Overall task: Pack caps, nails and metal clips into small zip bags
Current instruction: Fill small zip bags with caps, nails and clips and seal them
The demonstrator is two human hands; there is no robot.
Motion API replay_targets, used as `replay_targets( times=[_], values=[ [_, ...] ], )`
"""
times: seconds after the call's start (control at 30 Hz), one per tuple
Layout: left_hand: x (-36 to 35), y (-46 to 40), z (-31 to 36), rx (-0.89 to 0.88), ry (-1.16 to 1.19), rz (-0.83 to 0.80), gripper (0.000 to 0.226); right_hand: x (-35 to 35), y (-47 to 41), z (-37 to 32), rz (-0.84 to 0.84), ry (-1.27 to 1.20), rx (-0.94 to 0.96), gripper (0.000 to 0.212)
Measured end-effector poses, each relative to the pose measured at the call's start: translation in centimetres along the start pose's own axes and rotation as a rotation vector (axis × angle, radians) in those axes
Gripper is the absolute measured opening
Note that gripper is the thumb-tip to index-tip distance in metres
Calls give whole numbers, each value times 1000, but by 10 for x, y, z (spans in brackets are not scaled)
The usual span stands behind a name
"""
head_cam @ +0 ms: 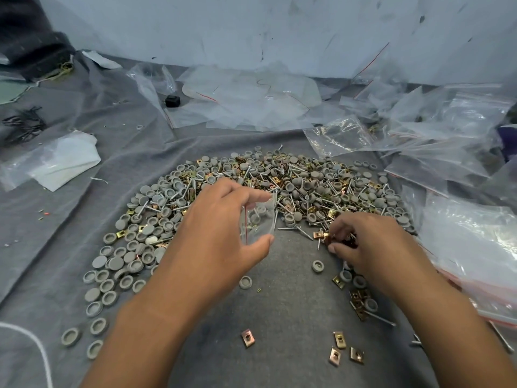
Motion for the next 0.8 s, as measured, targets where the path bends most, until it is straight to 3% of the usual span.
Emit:
replay_targets(
  times=[0.3,0.37,0.47,0.63,0.8],
  values=[
    [0,0,0,-2,4,0,56,-4,-1,-6,31,53,31,7],
    [0,0,0,-1,-5,0,55,0,1,-11,67,-156,54,7],
    [-1,-1,1,-2,-16,1,55,18,9,-37,254,-558,224,9],
    [-3,-2,4,-12,-4,3,52,23,15,-77,370,-644,431,13],
    [-2,-2,2,-6,2,1,54,24,7,-43,388,-524,231,6]
  ],
)
Point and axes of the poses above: each hand's wrist, its own y-axis away from the middle knuckle, its own x-axis out of the back of the hand, z = x × y, the point moved 5 cm from there along -y, towards the middle knuckle, and after that the axes turned 2 degrees about y, right-handed, at the moved point
